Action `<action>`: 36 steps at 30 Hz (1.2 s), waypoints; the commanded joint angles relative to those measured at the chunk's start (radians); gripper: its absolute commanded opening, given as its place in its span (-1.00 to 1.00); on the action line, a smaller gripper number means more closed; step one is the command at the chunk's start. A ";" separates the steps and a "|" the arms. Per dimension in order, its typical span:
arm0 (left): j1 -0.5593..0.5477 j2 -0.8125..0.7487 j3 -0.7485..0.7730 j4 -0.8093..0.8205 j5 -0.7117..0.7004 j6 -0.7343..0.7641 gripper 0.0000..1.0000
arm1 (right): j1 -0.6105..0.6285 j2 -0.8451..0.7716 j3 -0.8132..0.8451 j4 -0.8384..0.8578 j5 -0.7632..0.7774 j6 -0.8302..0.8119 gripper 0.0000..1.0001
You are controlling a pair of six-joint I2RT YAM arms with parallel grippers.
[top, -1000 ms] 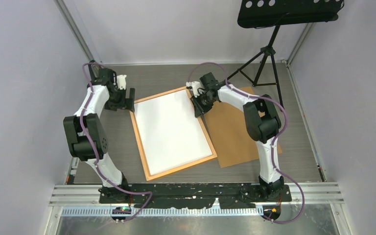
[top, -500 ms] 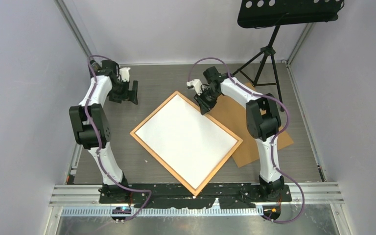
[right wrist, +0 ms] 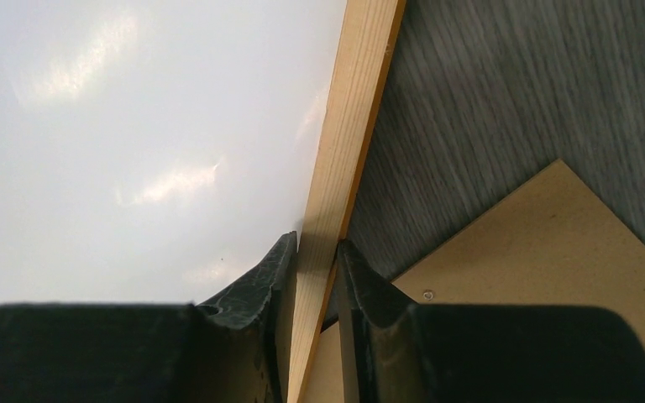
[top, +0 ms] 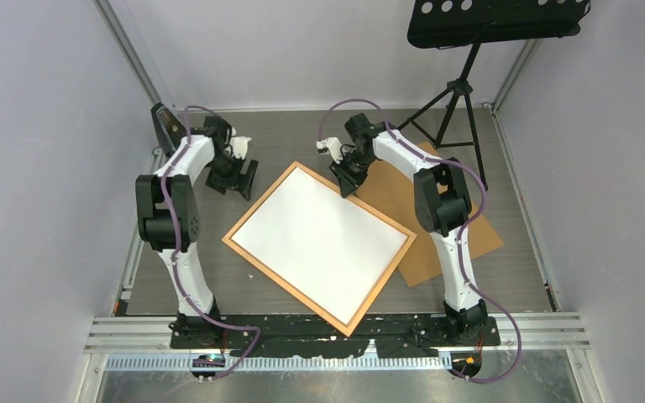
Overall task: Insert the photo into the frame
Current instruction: Adjust the photo frame at the center of the board.
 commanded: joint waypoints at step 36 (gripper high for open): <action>-0.015 -0.215 -0.153 -0.048 0.130 0.042 0.71 | 0.038 -0.219 -0.058 0.072 0.044 0.119 0.30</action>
